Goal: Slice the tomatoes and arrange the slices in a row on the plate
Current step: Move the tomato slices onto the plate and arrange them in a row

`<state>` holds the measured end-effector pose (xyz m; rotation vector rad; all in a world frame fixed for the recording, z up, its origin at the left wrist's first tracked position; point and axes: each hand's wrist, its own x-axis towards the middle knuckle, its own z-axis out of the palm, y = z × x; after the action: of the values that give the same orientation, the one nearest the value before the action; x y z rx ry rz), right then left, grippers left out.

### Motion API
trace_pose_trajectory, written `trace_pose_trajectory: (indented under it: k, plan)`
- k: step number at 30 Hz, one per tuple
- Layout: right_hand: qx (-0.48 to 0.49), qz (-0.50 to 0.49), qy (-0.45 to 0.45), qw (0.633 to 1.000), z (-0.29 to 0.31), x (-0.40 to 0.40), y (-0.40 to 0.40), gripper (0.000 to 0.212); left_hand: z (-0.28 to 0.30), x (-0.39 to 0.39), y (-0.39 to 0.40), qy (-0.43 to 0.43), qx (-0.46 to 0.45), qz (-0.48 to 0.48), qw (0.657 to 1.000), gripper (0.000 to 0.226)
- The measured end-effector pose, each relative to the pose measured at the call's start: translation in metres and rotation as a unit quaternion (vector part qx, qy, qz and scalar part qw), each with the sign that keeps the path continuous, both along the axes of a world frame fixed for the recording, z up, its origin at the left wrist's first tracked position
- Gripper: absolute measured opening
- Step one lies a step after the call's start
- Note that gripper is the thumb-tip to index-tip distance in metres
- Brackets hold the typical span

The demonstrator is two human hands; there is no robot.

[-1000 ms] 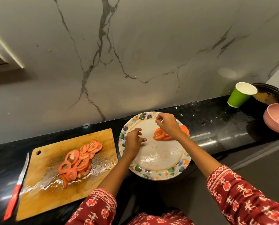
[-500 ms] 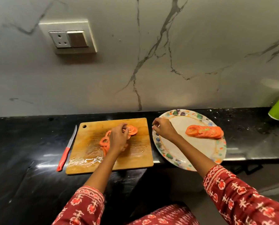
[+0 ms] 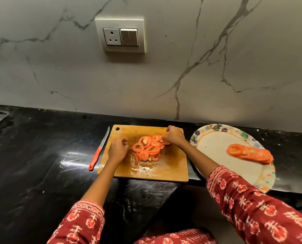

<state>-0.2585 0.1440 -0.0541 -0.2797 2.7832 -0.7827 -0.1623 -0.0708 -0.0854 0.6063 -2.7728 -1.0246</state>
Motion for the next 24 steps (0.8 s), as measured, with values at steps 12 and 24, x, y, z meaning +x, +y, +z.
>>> trace_pose_trajectory:
  k: [12,24]
  plan:
    - [0.057,-0.012,-0.062,0.996,-0.002,-0.011,-0.014,0.051,-0.003,-0.017,0.004,-0.054,0.045,-0.052,0.996,0.030]
    - [-0.022,0.015,-0.026,0.999,-0.008,-0.004,-0.005,0.034,-0.004,-0.023,0.009,-0.093,0.051,-0.050,0.993,0.019]
